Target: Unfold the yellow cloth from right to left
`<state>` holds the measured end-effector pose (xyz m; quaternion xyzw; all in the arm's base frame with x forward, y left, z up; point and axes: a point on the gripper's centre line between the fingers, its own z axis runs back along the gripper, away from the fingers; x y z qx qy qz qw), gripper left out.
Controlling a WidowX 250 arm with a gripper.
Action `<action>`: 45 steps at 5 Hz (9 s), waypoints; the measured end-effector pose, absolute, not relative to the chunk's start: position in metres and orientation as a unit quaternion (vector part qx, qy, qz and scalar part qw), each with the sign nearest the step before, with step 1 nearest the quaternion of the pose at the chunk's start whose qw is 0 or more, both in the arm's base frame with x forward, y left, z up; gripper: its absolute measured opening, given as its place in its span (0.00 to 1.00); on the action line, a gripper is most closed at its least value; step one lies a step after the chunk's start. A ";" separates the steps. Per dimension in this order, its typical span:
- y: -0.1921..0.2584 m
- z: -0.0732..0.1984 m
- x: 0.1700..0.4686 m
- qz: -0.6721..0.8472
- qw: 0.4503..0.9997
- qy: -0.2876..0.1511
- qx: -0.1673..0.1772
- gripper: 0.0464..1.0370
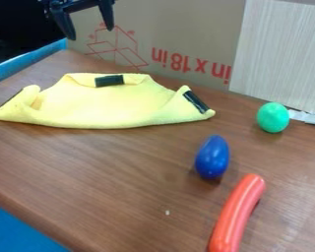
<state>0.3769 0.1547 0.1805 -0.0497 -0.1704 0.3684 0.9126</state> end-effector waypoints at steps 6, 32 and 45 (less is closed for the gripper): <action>0.195 0.139 0.379 0.000 0.972 -0.233 -0.016 0.96; 0.096 0.120 0.272 -0.163 0.961 -0.219 -0.032 0.02; 0.058 0.101 0.216 -0.379 0.919 -0.069 -0.082 0.22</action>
